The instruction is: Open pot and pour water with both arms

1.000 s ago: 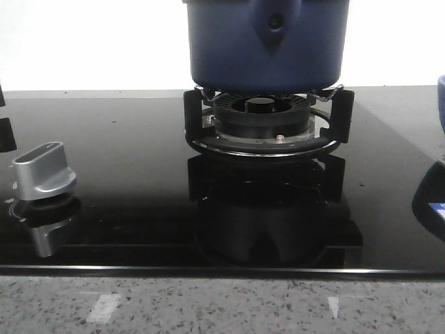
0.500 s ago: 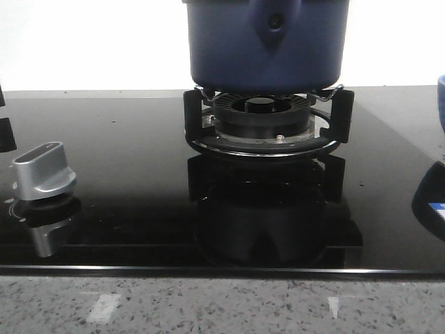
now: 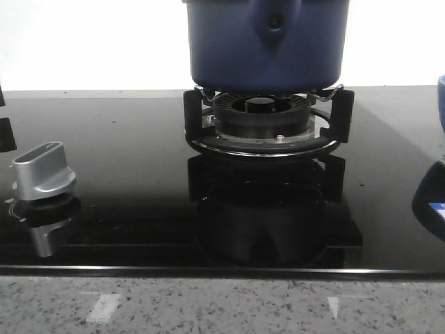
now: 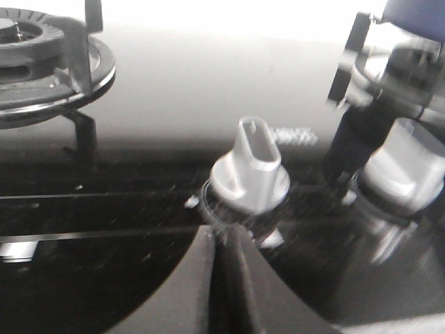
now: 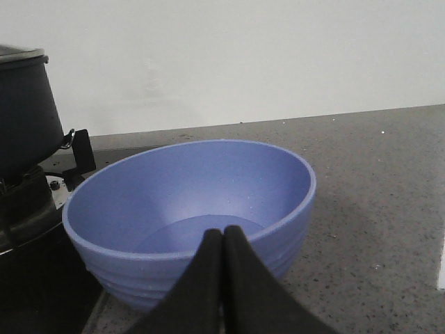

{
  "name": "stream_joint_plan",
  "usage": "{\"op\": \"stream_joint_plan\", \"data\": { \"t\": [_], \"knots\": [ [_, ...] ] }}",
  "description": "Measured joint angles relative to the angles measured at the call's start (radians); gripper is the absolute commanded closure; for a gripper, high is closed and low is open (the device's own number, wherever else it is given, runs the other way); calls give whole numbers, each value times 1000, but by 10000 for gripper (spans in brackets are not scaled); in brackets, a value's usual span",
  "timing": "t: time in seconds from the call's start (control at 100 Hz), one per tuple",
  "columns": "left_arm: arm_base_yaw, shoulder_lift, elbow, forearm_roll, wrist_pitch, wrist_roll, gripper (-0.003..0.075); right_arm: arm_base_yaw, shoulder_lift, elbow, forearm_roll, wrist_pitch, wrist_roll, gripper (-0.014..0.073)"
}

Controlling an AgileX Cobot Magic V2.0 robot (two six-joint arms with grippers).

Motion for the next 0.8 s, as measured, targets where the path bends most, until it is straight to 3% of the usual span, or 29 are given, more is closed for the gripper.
{"op": "stream_joint_plan", "data": {
  "t": [0.17,0.38,0.55,0.8],
  "knots": [
    [0,0,0,-294,-136,0,740,0,0,0,124,-2,10,668],
    [0,0,0,-514,-256,-2,740,0,0,0,350,-39,16,668],
    [0,0,0,-549,-280,-2,740,0,0,0,453,-22,18,668],
    [0,0,-9,-499,-220,-2,740,0,0,-107,468,189,20,668]
  ]
}}
